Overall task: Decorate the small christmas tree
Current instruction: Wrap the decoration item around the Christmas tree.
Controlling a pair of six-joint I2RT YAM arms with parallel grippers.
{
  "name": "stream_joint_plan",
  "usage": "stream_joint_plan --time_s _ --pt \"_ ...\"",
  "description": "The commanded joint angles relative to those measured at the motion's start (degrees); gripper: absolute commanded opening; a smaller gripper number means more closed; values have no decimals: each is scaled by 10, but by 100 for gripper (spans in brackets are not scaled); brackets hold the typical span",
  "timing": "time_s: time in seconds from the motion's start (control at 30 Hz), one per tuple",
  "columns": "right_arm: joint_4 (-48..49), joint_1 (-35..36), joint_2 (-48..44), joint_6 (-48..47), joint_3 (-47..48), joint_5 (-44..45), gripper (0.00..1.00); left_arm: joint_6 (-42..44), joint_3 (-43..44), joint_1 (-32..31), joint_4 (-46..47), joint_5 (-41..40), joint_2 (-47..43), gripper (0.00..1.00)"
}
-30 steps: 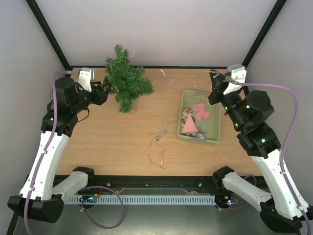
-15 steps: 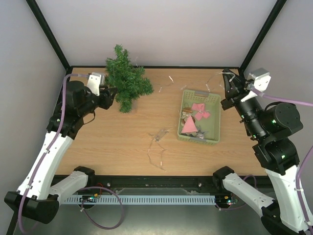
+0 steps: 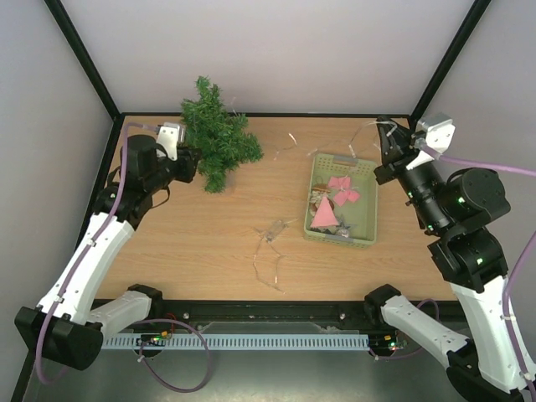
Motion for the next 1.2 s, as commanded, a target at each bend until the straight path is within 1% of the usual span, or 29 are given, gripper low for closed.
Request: stream_joint_plan --time_s 0.0,0.1,0.17,0.23,0.37,0.5,0.53,0.6,0.63,0.87,0.97,1.17 --pt "18 -2 10 -17 8 27 2 -14 -1 -4 43 -2 6 32" --pt "25 -2 10 -21 6 35 2 -19 6 -7 45 12 8 13" --pt "34 -2 11 -23 4 44 2 -23 12 -9 43 21 7 3" --pt "51 -2 13 -27 0 60 2 -29 21 -9 33 27 8 2" --pt "121 -2 18 -45 -23 104 2 -44 56 -9 6 27 15 3" --pt "143 -2 48 -58 7 119 2 -56 75 -9 -11 14 17 2" --pt "147 -2 57 -61 14 122 2 -59 76 -9 -14 3 16 5" --pt "153 -2 69 -67 28 127 2 -63 75 -9 -22 -14 16 19" --pt "156 -2 74 -70 36 128 2 -62 75 -9 -27 -19 16 23" --pt "173 -2 125 -111 98 126 2 -70 55 -9 -36 -12 16 44" --pt "177 -2 142 -119 125 128 2 -69 50 -9 -41 -16 24 47" --pt "184 -2 154 -122 147 125 2 -72 53 -8 -39 -16 47 47"
